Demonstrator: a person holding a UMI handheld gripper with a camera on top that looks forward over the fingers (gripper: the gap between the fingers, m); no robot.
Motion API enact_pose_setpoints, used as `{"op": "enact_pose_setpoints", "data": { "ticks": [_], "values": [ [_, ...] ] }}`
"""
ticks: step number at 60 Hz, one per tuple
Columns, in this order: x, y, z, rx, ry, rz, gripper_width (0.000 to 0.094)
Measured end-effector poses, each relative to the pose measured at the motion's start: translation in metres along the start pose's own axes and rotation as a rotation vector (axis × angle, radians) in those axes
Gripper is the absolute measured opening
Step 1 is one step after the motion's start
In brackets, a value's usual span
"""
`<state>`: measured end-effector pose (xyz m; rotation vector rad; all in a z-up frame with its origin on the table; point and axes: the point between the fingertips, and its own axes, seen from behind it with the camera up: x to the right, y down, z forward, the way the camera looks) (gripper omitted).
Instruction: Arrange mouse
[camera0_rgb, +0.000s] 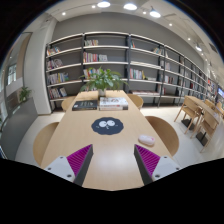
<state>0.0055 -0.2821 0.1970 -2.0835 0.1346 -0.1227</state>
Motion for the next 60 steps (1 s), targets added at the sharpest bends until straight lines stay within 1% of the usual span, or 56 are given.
{"op": "enact_pose_setpoints", "data": {
  "ticks": [3, 5, 6, 10, 12, 14, 17, 18, 24, 32, 37, 46, 52, 60],
  "values": [
    [0.014, 0.024, 0.016, -0.042, 0.002, 0.001, 0.0832],
    [0.02, 0.032, 0.015, -0.074, 0.007, 0.005, 0.0834],
    [0.027, 0.045, 0.023, -0.079, 0.007, 0.008, 0.0834],
    [0.053, 0.073, 0.04, -0.126, 0.022, 0.018, 0.0835],
    [0.067, 0.079, 0.044, -0.152, 0.034, 0.023, 0.0835],
    [0.083, 0.099, 0.058, -0.168, 0.04, 0.028, 0.0835],
    [0.104, 0.112, 0.072, -0.194, 0.047, 0.035, 0.0835],
    [0.107, 0.103, 0.069, -0.208, 0.053, 0.036, 0.0833],
    [0.154, 0.122, 0.11, -0.225, 0.072, 0.026, 0.0834],
    [0.194, 0.116, 0.157, -0.24, 0.061, 0.005, 0.0821],
    [0.209, 0.117, 0.189, -0.25, 0.033, 0.004, 0.0819],
    [0.22, 0.107, 0.236, -0.268, -0.008, -0.006, 0.0821],
    [0.222, 0.09, 0.258, -0.265, -0.045, -0.005, 0.0836],
    [0.233, 0.074, 0.287, -0.262, -0.052, -0.011, 0.0834]
  ]
}}
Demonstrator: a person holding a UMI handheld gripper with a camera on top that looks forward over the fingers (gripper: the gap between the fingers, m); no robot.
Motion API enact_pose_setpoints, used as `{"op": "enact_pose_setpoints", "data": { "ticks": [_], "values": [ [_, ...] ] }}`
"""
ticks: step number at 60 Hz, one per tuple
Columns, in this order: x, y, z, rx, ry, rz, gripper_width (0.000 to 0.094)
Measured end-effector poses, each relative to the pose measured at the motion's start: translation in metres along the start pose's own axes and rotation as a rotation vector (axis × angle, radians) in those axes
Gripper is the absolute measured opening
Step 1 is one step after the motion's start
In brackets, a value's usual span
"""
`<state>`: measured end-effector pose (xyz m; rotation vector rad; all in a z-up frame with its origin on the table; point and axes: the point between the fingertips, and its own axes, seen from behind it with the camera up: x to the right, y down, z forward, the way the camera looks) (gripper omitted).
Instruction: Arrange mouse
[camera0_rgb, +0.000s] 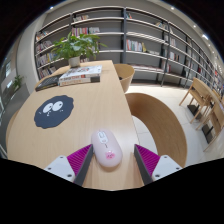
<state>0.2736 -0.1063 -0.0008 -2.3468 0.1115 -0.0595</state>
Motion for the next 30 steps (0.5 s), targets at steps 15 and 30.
{"op": "enact_pose_setpoints", "data": {
  "ticks": [15, 30],
  "values": [
    [0.005, -0.013, 0.019, 0.002, -0.004, 0.008, 0.0699],
    [-0.006, -0.016, 0.029, -0.03, 0.005, 0.024, 0.0407]
  ]
}}
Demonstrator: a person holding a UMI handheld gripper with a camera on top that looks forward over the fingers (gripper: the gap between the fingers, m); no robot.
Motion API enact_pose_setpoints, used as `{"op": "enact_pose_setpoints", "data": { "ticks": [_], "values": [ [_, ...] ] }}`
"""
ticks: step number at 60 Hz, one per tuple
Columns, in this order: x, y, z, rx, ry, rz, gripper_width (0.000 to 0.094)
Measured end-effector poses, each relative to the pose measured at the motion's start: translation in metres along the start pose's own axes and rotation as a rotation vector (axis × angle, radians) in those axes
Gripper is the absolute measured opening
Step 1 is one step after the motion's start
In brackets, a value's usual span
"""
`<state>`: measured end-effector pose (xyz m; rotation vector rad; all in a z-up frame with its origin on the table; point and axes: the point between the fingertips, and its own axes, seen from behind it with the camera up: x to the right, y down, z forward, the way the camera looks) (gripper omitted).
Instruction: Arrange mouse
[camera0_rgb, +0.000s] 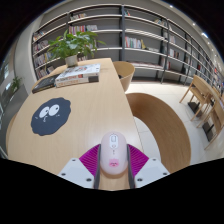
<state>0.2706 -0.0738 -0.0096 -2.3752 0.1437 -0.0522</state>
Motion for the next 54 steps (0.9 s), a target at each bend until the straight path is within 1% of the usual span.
{"op": "enact_pose_setpoints", "data": {
  "ticks": [3, 4, 5, 10, 12, 16, 25, 30, 33, 36, 38, 41, 44, 46, 50, 51, 54],
  "values": [
    [0.004, 0.0, -0.003, -0.025, 0.006, 0.003, 0.0353],
    [0.004, 0.0, -0.002, -0.034, 0.008, 0.007, 0.0352],
    [0.004, 0.0, -0.002, -0.042, 0.012, 0.013, 0.0319],
    [0.003, -0.003, -0.006, -0.076, 0.047, 0.043, 0.0318],
    [0.002, -0.016, -0.011, -0.061, 0.065, 0.046, 0.0319],
    [-0.001, -0.061, -0.03, -0.001, 0.107, 0.038, 0.0318],
    [-0.043, -0.191, -0.085, 0.215, 0.139, 0.019, 0.0319],
    [-0.087, -0.252, -0.105, 0.323, 0.128, -0.012, 0.0318],
    [-0.117, -0.281, -0.109, 0.359, 0.105, -0.03, 0.0317],
    [-0.149, -0.298, -0.103, 0.381, 0.076, -0.048, 0.0315],
    [-0.171, -0.302, -0.095, 0.382, 0.051, -0.064, 0.0315],
    [-0.208, -0.289, -0.083, 0.371, 0.013, -0.084, 0.0316],
    [-0.23, -0.286, -0.057, 0.326, -0.028, -0.102, 0.0316],
    [-0.245, -0.27, -0.036, 0.292, -0.048, -0.113, 0.0316],
    [-0.26, -0.233, 0.002, 0.213, -0.054, -0.135, 0.0316],
    [-0.266, -0.215, 0.017, 0.2, -0.051, -0.14, 0.0315],
    [-0.266, -0.192, 0.03, 0.137, -0.048, -0.148, 0.0316]
  ]
}}
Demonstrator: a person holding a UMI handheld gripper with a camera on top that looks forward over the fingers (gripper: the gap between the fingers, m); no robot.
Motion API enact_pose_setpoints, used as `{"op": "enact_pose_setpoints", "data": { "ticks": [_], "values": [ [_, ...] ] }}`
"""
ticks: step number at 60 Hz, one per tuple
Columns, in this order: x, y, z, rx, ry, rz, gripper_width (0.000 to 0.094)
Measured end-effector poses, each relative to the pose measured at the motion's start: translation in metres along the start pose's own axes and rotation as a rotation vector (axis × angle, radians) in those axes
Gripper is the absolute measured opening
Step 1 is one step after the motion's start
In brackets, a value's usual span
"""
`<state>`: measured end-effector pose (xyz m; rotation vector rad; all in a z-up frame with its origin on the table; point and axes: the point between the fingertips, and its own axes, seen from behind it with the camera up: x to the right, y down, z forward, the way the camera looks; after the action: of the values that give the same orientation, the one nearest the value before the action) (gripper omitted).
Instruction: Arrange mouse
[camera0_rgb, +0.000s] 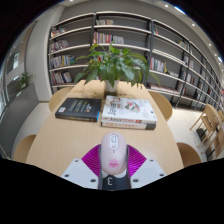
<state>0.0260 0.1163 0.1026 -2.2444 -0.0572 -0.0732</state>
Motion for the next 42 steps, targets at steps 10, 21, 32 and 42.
{"op": "enact_pose_setpoints", "data": {
  "ticks": [10, 21, 32, 42],
  "values": [
    [-0.008, 0.085, 0.033, -0.124, 0.003, 0.021, 0.0318],
    [-0.009, 0.111, 0.044, -0.151, -0.013, 0.078, 0.0369],
    [-0.007, 0.111, 0.038, -0.182, -0.011, 0.094, 0.063],
    [-0.007, 0.062, -0.014, -0.079, -0.011, 0.086, 0.078]
  ]
}}
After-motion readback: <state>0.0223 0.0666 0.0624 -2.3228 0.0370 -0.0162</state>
